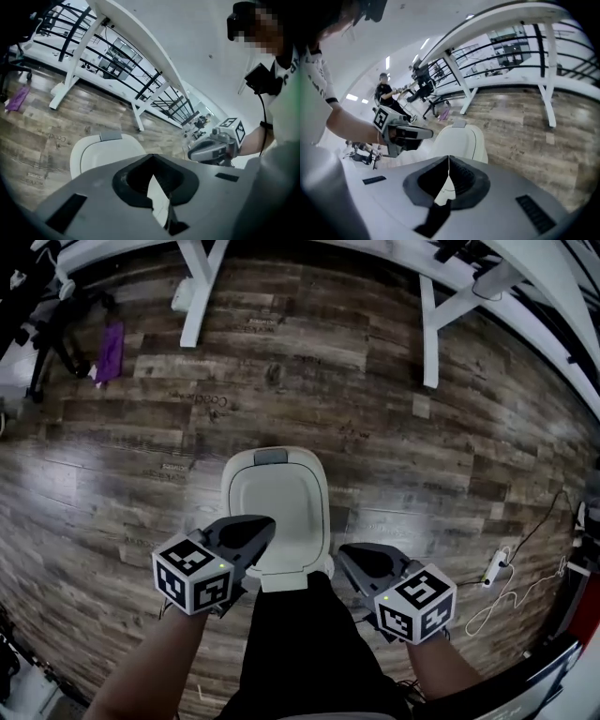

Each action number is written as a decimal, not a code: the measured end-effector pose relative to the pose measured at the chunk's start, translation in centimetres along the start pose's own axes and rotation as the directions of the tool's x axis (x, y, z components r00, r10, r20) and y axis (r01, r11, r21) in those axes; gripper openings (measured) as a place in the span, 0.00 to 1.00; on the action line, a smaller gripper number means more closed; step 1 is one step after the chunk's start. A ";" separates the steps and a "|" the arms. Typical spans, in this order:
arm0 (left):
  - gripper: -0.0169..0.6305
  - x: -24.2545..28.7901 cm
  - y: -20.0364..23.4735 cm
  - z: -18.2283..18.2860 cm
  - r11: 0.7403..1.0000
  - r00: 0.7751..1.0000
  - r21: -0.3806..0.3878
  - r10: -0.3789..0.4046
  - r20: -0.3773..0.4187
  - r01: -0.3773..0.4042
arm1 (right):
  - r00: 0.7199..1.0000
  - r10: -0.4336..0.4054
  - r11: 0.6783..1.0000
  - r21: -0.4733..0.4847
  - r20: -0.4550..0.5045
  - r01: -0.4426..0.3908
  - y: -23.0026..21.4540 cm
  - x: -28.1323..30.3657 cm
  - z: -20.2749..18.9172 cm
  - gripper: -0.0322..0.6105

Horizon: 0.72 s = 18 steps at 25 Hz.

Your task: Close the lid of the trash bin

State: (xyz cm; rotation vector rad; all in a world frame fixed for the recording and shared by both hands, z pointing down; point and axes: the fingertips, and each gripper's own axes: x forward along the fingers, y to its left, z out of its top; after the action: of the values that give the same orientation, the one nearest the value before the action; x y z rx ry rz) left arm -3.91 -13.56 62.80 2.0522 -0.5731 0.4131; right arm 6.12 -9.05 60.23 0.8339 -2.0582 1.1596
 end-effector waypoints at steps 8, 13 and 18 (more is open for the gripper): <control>0.04 -9.4 -4.6 2.3 0.998 0.987 0.056 -0.014 0.159 0.005 | 0.988 0.071 0.997 -0.009 0.134 -0.070 3.2 -0.7 8.6 0.06; 0.04 -15.1 -9.9 7.5 0.994 0.935 0.092 0.015 0.354 -0.051 | 0.955 0.215 0.963 -0.208 0.202 -0.173 10.7 -5.6 13.1 0.06; 0.04 -19.1 -18.1 13.6 0.965 0.879 0.242 -0.026 0.476 -0.103 | 0.888 0.340 0.910 -0.345 0.308 -0.229 17.3 -13.3 16.9 0.06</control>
State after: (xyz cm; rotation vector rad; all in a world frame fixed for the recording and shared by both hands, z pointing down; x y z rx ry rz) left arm -9.02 -12.55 33.66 2.4177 -0.8950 -0.0092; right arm -2.73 -13.96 34.49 0.6402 -2.6585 0.8445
